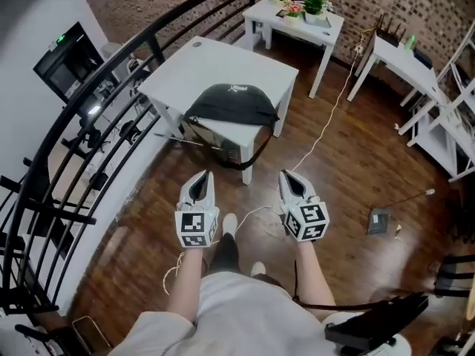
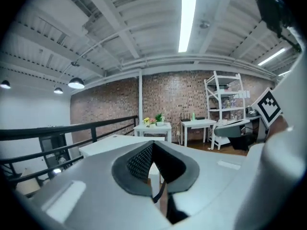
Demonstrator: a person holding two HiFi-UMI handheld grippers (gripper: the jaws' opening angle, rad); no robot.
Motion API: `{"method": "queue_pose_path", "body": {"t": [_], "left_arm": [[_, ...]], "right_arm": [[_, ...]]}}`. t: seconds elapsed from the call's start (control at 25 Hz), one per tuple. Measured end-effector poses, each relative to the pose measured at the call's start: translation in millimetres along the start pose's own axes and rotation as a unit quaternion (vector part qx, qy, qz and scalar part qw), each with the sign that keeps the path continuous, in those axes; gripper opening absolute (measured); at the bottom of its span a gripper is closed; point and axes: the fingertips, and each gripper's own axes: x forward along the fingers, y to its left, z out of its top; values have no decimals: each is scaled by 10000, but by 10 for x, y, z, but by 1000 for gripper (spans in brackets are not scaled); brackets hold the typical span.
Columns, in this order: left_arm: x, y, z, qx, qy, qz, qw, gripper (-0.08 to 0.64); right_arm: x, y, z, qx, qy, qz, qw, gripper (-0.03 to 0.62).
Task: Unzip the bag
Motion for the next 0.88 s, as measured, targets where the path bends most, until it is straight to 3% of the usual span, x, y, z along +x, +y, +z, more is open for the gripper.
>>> {"method": "queue_pose_path", "body": {"t": [0.16,0.32,0.6,0.88], "left_arm": [[-501,-338,378,311,-542,-202,9978,17],[-831,-450,487,207,-836,-508,9950,17],[-1214,-367,496,207,-985,-682,9926,17],[-1463,-138,494,-26,-996,-711,9925,17]], "right_arm": [[-443,638,270,-216,-413,194,9987,-9],[-698,1017,328,-410,-584,81,9974,-9],[-794,1300,333,-392,-602,-104,9974,-9],[-812,1658,263,-427,-499,-100,9978,-9]]}}
